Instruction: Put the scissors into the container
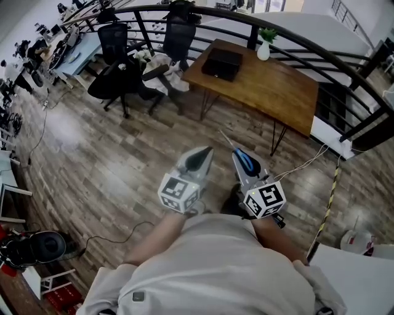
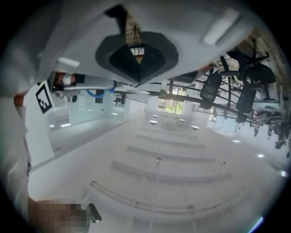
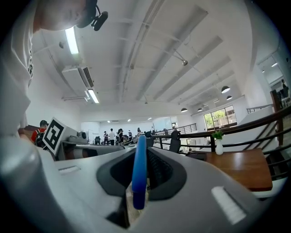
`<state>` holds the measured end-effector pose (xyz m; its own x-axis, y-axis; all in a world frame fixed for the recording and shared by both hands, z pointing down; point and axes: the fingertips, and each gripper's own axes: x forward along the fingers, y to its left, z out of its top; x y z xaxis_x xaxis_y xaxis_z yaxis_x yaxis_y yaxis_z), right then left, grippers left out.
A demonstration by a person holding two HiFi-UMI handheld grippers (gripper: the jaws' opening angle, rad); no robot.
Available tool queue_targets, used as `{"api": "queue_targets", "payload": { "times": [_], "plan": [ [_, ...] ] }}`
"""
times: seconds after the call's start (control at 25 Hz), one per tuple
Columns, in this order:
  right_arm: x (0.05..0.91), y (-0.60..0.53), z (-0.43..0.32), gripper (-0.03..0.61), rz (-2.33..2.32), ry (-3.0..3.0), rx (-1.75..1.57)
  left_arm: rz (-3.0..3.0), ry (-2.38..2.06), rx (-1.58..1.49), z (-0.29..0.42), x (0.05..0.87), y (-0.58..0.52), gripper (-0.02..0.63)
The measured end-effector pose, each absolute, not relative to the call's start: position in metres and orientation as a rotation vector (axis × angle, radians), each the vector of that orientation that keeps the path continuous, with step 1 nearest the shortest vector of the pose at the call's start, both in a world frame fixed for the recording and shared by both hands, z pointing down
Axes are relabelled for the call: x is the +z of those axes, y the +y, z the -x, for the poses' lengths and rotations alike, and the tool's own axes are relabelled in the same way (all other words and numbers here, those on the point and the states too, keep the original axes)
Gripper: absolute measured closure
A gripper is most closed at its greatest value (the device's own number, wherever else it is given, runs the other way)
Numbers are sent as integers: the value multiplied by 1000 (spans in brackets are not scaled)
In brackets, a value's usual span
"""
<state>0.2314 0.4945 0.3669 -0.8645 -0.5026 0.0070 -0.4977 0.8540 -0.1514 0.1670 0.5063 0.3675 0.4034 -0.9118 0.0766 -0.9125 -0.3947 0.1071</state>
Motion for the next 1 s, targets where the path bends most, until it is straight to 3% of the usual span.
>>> {"api": "queue_targets", "payload": {
  "times": [1.0],
  "plan": [
    [361,237,-270,526,688,3055,-206,-2440,-1714,-60,-207,368,246,611]
  ]
}}
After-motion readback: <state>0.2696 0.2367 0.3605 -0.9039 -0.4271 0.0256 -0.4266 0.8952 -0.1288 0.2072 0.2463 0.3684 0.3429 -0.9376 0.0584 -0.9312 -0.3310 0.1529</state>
